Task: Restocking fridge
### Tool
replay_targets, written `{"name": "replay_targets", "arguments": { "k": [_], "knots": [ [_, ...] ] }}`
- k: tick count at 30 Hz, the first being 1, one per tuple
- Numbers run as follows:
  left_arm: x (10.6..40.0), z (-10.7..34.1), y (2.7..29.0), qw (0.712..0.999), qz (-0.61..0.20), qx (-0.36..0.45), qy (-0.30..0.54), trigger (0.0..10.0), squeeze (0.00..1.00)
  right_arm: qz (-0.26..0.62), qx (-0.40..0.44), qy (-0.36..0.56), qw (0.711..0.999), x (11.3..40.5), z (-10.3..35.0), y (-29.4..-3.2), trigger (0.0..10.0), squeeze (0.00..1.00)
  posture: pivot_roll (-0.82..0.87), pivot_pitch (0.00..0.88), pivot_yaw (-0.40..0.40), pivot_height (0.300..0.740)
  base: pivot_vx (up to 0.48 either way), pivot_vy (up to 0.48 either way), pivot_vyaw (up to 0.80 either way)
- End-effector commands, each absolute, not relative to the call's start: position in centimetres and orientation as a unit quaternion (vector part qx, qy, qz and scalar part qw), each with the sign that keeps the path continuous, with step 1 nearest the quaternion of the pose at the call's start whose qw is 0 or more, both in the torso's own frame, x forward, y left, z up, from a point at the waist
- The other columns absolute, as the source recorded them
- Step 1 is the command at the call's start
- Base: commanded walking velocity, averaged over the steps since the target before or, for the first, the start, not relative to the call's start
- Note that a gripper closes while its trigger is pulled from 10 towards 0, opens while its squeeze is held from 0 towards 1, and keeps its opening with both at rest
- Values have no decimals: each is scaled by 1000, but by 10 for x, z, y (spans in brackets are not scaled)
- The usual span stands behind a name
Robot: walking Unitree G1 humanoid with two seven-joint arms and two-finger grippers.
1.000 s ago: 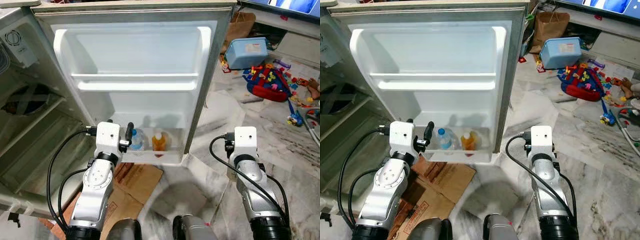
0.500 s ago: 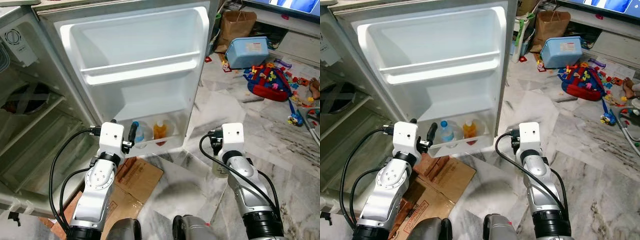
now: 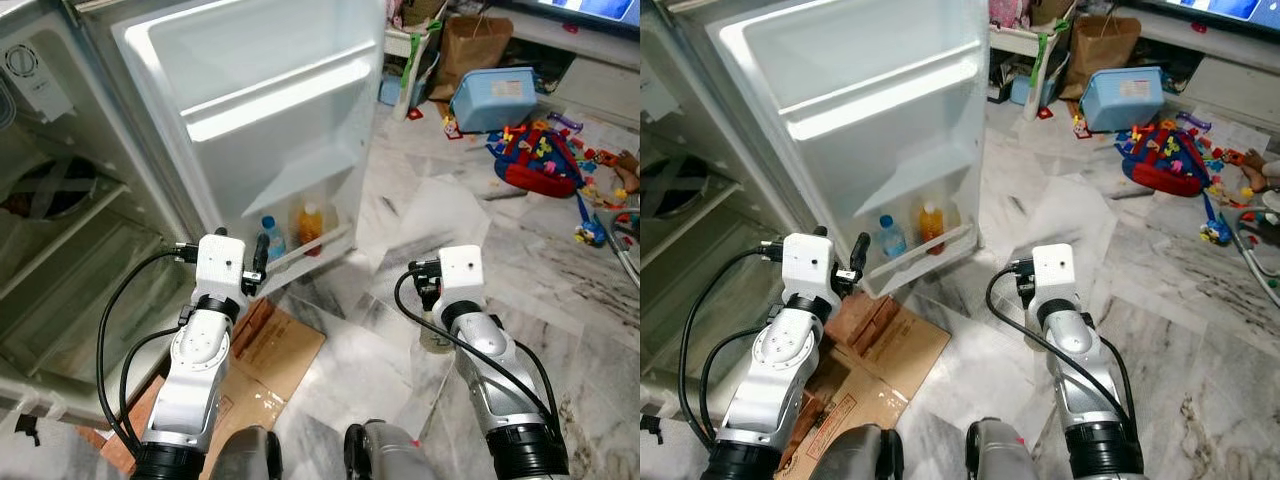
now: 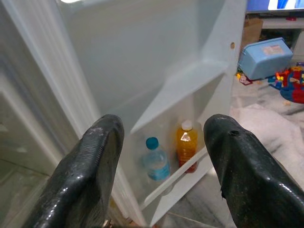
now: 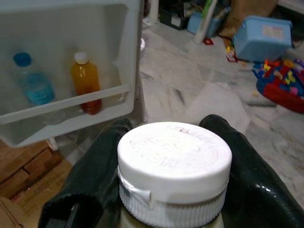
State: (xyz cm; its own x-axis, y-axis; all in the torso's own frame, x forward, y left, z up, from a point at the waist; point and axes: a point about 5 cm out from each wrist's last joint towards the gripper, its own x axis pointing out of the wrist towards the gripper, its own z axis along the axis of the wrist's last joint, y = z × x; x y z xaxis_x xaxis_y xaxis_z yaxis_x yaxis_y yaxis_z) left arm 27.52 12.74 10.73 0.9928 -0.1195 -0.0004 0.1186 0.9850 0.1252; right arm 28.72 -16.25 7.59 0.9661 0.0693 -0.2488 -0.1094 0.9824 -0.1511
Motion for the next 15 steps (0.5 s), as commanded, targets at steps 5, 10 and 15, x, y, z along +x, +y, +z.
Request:
{"name": "replay_targets", "arguments": {
  "k": [5, 10, 15],
  "knots": [
    [277, 108, 125, 996, -62, 58, -6, 10000, 0, 58, -99, 89, 989, 288, 86, -162, 10000, 0, -23, 133, 5, 692, 267, -395, 0],
    [278, 108, 124, 996, -63, 57, -8, 10000, 0, 66, -95, 76, 990, 287, 89, -158, 10000, 0, -22, 133, 5, 692, 314, -181, 0],
    [279, 107, 124, 997, -58, 57, -7, 10000, 0, 86, -92, 59, 990, 286, 93, -154, 10000, 0, -22, 138, 3, 692, 373, 0, 0]
  ]
}}
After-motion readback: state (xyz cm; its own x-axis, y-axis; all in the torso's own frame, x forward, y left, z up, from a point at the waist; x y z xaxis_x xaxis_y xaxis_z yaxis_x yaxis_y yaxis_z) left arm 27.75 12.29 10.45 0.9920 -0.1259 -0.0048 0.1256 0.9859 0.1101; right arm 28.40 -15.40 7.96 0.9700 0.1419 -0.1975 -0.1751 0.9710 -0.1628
